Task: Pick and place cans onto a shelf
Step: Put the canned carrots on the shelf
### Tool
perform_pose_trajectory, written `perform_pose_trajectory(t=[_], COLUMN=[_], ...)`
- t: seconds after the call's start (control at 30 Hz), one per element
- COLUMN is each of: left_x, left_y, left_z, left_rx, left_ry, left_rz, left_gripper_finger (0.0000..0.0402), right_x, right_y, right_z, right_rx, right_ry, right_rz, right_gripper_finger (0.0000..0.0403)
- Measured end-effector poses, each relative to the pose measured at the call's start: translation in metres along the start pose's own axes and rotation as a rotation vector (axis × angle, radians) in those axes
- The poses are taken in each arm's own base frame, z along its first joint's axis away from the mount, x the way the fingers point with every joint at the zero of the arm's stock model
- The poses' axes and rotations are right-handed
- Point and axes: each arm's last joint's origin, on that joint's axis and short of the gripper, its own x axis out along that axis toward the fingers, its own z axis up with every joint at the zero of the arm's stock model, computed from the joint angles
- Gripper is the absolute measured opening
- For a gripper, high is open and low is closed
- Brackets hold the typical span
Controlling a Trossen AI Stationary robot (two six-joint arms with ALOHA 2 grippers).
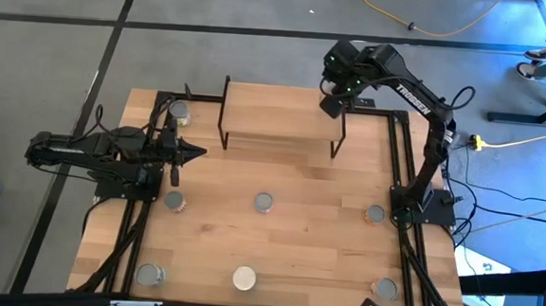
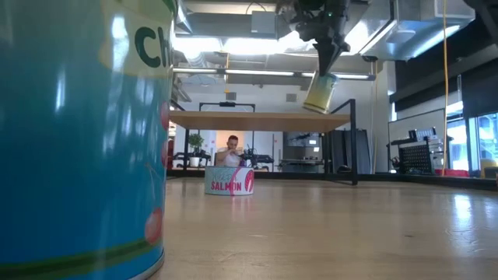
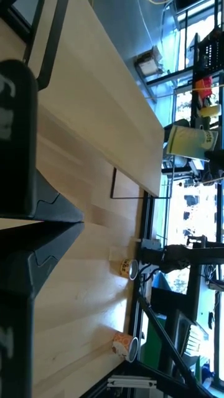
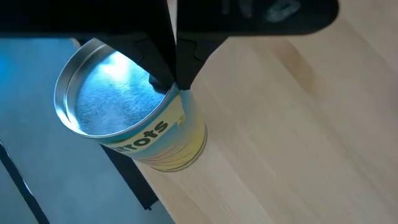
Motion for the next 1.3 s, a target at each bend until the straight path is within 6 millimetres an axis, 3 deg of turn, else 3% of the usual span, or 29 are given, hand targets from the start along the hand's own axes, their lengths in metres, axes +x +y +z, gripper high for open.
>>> perform_pose_trajectory(t=[0.33,0.83,1.3], left_x=[0.0,0.0,0.0], left_y=[0.0,0.0,0.0], left_z=[0.0,0.0,0.0], left_rx=[0.0,0.0,0.0], left_ry=[0.0,0.0,0.0], left_rz=[0.0,0.0,0.0], left_gripper_finger=[0.0,0.0,0.0], right_x=[0.028,0.028,0.02], right_y=[0.002,0.002,0.001], right_z=[0.012,0.012,0.017], right_rx=[-0.027,-0.024,-0.044], right_ry=[0.05,0.049,-0.004], right_rz=[-0.012,-0.013,-0.01], right_gripper_finger=[0.0,0.0032,0.0036])
